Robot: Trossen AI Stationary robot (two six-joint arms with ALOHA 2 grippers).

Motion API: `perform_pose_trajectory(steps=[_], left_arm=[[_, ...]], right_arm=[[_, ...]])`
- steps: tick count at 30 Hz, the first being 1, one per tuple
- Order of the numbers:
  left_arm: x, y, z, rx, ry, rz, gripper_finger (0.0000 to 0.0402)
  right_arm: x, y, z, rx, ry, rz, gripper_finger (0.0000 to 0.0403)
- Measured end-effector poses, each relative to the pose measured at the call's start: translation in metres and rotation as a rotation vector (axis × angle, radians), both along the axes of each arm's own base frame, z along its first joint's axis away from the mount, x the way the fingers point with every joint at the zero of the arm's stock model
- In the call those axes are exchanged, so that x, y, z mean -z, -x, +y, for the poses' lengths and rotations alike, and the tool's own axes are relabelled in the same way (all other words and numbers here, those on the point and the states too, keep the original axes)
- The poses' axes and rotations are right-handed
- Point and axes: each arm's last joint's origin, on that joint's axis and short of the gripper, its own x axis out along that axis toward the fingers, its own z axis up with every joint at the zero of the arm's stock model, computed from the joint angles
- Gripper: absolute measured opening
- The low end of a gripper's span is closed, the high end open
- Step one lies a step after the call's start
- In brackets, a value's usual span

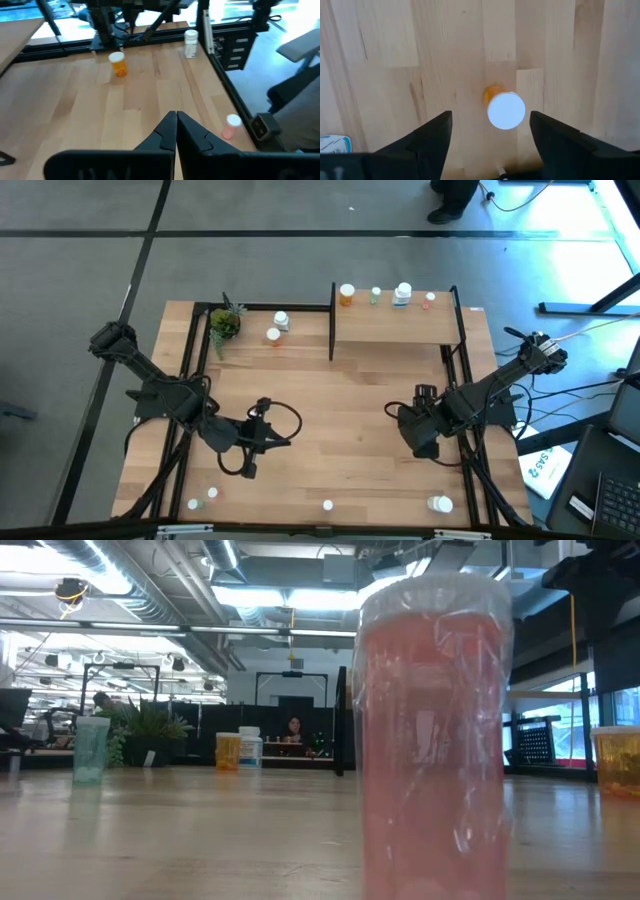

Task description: Pick and place medicine bottles onto shelf by color

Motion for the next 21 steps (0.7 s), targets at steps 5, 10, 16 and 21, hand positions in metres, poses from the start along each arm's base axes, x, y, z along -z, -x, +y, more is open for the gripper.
perform_pose_trajectory(steps=[5, 10, 16, 21], left_arm=[[-0.0003, -0.0022, 0.0046, -0.055, -0.019, -0.012, 0.0000], [-0.0005, -0.0039, 0.0081, -0.093, -0.032, -0.020, 0.0000], [-0.0005, -0.0046, 0.0092, -0.100, -0.027, -0.020, 0.0000], [-0.0005, -0.0046, 0.0092, -0.100, -0.026, -0.020, 0.0000]], right_arm=[[0.0000, -0.0005, 0.0003, 0.000, -0.003, -0.006, 0.0269], [0.0000, -0.0006, 0.0003, 0.000, -0.003, -0.006, 0.0269], [0.0000, -0.0006, 0.0003, 0.000, -0.003, -0.006, 0.0269], [0.0000, -0.0006, 0.0003, 0.000, -0.003, -0.006, 0.0269]])
